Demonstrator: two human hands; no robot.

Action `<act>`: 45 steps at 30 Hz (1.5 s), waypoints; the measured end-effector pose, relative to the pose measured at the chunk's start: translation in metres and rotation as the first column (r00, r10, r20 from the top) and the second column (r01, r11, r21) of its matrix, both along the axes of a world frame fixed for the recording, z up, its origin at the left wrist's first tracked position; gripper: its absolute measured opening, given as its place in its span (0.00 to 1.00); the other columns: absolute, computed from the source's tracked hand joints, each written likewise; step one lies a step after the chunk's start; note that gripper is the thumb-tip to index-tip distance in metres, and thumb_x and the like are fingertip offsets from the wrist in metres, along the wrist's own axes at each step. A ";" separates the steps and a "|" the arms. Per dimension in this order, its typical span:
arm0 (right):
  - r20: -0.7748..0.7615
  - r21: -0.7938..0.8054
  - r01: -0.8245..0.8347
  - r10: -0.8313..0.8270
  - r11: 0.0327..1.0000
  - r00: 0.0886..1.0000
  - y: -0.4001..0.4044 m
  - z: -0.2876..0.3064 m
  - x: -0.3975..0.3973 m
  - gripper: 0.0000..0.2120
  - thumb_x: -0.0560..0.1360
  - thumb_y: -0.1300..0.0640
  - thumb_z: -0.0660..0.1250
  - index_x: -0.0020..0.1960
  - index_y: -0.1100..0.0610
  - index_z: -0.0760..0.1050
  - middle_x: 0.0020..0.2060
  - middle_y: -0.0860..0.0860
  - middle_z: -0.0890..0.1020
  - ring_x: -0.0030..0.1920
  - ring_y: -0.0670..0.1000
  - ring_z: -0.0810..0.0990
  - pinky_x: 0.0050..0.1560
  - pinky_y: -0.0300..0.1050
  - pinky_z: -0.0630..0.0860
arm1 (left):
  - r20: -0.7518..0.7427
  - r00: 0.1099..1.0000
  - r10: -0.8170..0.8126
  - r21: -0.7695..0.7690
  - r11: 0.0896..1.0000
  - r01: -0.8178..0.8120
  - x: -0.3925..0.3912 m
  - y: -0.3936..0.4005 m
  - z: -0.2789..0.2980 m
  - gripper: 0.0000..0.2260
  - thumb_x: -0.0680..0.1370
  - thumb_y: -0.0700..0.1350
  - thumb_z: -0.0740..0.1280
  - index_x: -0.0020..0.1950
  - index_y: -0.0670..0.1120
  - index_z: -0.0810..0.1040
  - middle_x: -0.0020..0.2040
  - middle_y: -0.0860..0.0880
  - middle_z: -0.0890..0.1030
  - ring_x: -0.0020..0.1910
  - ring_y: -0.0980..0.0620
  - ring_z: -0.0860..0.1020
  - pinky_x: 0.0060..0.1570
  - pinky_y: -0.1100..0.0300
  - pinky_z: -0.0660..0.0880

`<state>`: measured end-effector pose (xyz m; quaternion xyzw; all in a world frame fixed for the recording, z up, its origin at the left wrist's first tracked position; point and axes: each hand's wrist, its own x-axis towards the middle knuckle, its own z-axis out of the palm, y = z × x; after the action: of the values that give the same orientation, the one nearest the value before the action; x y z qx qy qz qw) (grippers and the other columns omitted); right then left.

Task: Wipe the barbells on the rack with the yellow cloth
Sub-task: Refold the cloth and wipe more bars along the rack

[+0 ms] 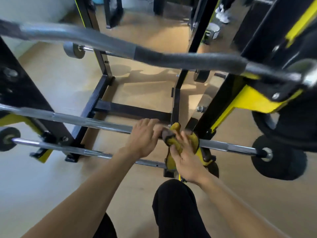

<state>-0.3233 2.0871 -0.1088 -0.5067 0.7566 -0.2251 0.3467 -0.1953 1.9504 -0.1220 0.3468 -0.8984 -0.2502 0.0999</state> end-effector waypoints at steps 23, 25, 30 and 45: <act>0.442 -0.072 0.166 -0.118 0.983 0.889 -0.004 0.397 -0.044 0.12 0.83 0.55 0.59 0.61 0.41 0.76 0.51 0.43 0.82 0.52 0.39 0.79 0.55 0.36 0.75 | -0.074 0.901 0.427 0.480 0.808 -0.343 0.018 0.021 0.327 0.07 0.79 0.44 0.68 0.51 0.50 0.70 0.50 0.53 0.78 0.46 0.52 0.78 0.44 0.53 0.78; 0.237 -0.223 0.069 -0.015 0.972 0.971 -0.010 0.407 -0.043 0.15 0.82 0.55 0.61 0.68 0.43 0.72 0.61 0.42 0.75 0.61 0.39 0.74 0.63 0.38 0.71 | -0.067 0.885 0.460 0.394 0.827 -0.400 0.023 0.014 0.333 0.08 0.80 0.43 0.66 0.58 0.47 0.71 0.55 0.51 0.77 0.52 0.50 0.77 0.51 0.52 0.78; -0.317 0.125 -0.302 0.327 0.945 0.890 -0.021 0.376 -0.052 0.26 0.79 0.36 0.57 0.75 0.42 0.64 0.78 0.42 0.48 0.79 0.52 0.43 0.76 0.56 0.48 | 0.107 0.891 0.442 0.168 0.875 -0.454 0.041 -0.009 0.334 0.14 0.79 0.40 0.63 0.64 0.47 0.72 0.68 0.46 0.70 0.69 0.45 0.65 0.69 0.48 0.64; -0.380 0.409 -0.208 0.373 0.889 0.846 -0.127 0.301 -0.038 0.09 0.75 0.56 0.69 0.54 0.57 0.74 0.41 0.53 0.78 0.43 0.54 0.79 0.48 0.50 0.78 | 0.651 0.756 -0.069 0.031 0.997 0.064 0.054 -0.107 0.313 0.10 0.83 0.53 0.55 0.63 0.56 0.67 0.63 0.46 0.68 0.69 0.42 0.65 0.73 0.37 0.54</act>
<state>-0.3613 1.9605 0.1926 -0.5846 0.7565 0.0930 0.2781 -0.1417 1.8430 0.1910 0.3806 -0.8878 -0.1206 -0.2288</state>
